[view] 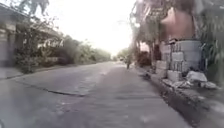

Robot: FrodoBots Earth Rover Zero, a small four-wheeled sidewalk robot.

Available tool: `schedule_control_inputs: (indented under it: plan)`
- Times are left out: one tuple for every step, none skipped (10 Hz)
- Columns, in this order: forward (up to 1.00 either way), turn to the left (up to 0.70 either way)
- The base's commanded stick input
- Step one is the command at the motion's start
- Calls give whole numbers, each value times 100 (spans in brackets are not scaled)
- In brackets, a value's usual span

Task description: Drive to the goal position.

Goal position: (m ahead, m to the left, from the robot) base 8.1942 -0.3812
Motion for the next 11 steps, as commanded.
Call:
schedule_control_inputs:
  plan:
    - [100,4]
    - [100,4]
    - [100,4]
    - [100,4]
    - [100,4]
    - [100,4]
    - [100,4]
    - [100,4]
    - [100,4]
    - [100,4]
    - [100,4]
